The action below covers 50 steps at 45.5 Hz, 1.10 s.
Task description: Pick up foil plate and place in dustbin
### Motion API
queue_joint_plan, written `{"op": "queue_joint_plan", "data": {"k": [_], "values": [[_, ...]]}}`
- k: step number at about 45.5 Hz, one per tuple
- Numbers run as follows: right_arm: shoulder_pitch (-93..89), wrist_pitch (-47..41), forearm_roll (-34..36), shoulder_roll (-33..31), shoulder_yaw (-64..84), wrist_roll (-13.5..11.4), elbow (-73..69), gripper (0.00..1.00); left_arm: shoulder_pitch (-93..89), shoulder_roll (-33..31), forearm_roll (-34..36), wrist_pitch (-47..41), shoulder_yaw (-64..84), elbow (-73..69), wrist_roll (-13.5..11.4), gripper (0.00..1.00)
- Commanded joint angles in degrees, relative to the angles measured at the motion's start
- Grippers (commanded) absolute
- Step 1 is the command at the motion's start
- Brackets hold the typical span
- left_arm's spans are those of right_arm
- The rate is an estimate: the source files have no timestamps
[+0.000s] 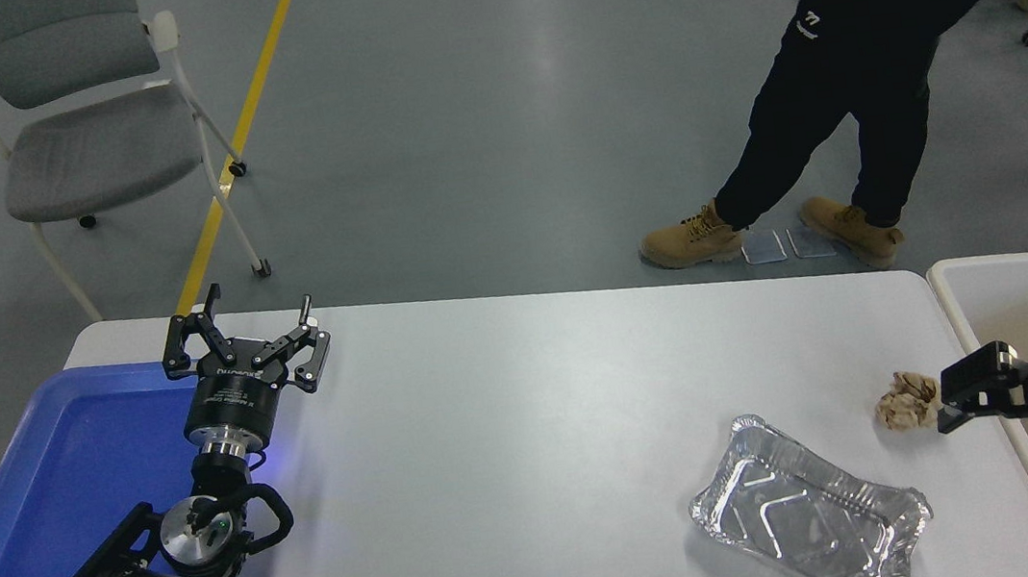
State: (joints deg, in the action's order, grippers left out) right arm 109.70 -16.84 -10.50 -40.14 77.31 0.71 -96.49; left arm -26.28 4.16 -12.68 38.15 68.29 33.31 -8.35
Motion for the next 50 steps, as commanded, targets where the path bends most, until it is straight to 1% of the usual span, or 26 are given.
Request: {"op": "queue_joint_plan", "data": {"k": [1,12,25,43,50], "values": [[-10.64,8.39,0.40,3.14,-5.41,-0.01,0.07,1.00,0.00,0.06,0.03,0.00,0.00,0.00,0.00,0.99],[-19.25,15.69,0.57,6.30,-10.07,-0.01,0.69,1.00,0.00,0.06,0.03,0.00,0.00,0.00,0.00,0.99],[-26.64,22.55,0.40,9.99,-11.83,0.17,3.50,1.00,0.00,0.06,0.03,0.00,0.00,0.00,0.00,0.99],[-31.29,23.78,0.49,13.16,-11.83,0.26,10.09,1.00,0.00,-0.03,0.03,0.00,0.00,0.00,0.00,0.99],[-33.67,25.80,0.57,13.60,-11.83,0.69,10.79,0.99,0.00,-0.03,0.03,0.00,0.00,0.00,0.00,0.99]]}}
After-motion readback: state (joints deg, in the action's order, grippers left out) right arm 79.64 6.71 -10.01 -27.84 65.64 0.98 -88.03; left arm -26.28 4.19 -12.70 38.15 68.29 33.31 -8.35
